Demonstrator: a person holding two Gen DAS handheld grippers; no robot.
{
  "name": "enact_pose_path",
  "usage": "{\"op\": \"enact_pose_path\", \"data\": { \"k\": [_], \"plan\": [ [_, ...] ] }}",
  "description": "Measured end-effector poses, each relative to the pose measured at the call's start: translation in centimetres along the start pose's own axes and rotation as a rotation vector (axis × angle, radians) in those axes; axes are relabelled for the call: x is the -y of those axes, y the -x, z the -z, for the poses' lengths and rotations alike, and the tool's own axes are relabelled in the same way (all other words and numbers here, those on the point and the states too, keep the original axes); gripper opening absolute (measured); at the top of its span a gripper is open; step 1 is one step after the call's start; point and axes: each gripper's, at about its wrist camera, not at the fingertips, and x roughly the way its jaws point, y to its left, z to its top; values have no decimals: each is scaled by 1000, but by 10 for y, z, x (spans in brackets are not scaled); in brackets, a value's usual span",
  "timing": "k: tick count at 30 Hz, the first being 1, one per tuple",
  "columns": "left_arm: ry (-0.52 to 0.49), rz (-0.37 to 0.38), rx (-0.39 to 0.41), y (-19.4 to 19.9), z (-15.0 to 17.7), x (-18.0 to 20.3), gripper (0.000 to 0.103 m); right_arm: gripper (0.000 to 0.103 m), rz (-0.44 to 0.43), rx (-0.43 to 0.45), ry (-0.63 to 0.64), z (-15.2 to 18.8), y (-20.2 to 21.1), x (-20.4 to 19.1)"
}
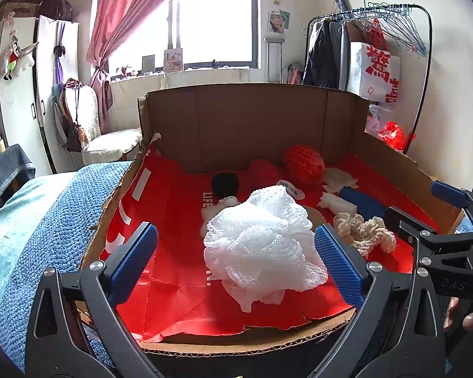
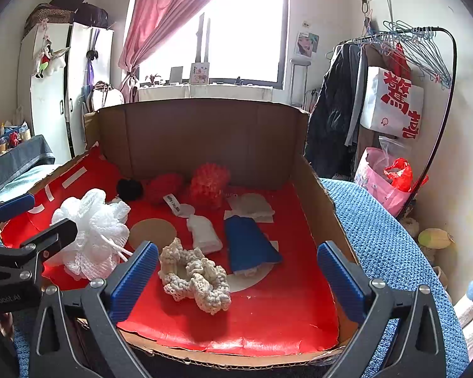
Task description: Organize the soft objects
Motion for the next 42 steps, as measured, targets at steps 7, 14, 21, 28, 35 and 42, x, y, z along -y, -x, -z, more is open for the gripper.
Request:
{"op": "enact_pose_path", "data": {
  "k": [7, 14, 21, 28, 35, 42],
  "plan": [
    [0, 2, -1, 0, 0, 0, 102, 103, 0, 0, 0, 0, 0, 0],
    [1, 2, -2, -1, 0, 0, 102, 103, 0, -2, 0, 0, 0, 0],
    [1, 1, -1, -1, 0, 0, 102, 103, 0, -4, 0, 0, -1, 1],
    [1, 1, -2, -1, 0, 0, 102, 103, -1, -6, 0, 1, -1, 1],
    [4, 2, -1, 0, 0, -1, 102, 103, 2, -6, 0, 2, -1, 1],
    [44, -10, 42, 29, -7, -4, 102, 103, 7, -10, 4, 0, 17, 4]
  ]
}}
